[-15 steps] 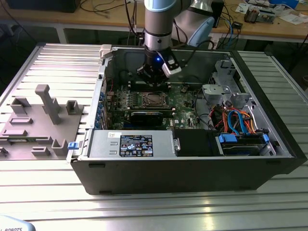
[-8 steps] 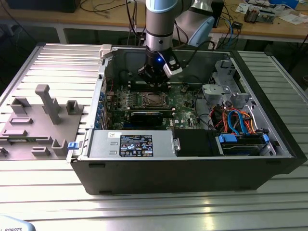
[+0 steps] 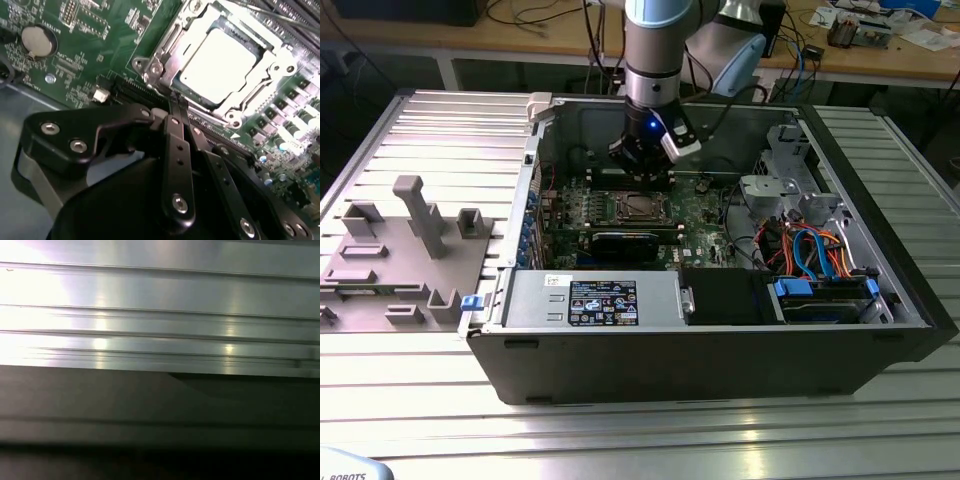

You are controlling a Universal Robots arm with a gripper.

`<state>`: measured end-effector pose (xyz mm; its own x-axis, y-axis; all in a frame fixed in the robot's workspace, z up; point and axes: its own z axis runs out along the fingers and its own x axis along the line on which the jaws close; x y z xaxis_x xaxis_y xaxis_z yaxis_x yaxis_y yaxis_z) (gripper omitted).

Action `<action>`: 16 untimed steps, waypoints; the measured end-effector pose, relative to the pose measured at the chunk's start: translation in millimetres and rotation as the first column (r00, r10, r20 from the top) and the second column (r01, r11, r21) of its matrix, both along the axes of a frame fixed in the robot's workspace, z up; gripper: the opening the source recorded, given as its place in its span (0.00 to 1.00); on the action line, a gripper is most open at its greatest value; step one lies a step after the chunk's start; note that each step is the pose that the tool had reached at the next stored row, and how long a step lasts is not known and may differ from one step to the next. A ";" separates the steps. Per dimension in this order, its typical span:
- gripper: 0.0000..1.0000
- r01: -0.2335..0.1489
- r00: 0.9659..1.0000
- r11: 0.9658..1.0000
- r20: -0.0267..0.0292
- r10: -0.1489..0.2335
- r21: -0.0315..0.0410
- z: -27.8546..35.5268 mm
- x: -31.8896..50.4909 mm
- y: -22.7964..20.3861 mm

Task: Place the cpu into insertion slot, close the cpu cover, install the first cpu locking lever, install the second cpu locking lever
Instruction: 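Install the first cpu locking lever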

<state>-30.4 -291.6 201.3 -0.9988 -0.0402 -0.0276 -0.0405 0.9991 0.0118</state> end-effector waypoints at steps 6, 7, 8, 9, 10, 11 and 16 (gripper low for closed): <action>0.11 0.000 1.000 1.000 0.005 0.000 -0.004 7.8 -0.1 -1.7; 0.11 0.000 1.000 1.000 0.004 0.000 -0.007 8.0 -0.1 -2.8; 0.11 0.000 1.000 1.000 0.004 0.000 -0.009 8.0 -0.1 -4.4; 0.11 0.000 1.000 1.000 0.004 0.000 -0.013 8.0 -0.1 -7.0; 0.11 0.000 1.000 1.000 0.005 0.000 -0.016 8.0 -0.1 -8.5; 0.11 0.000 1.000 1.000 0.005 0.000 -0.020 8.0 -0.1 -11.7; 0.11 0.000 1.000 0.999 0.004 0.000 -0.035 8.0 -0.1 -24.0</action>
<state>-30.5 -315.6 209.3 -0.9987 -0.0414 -0.0306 -0.0407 0.9989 -0.0231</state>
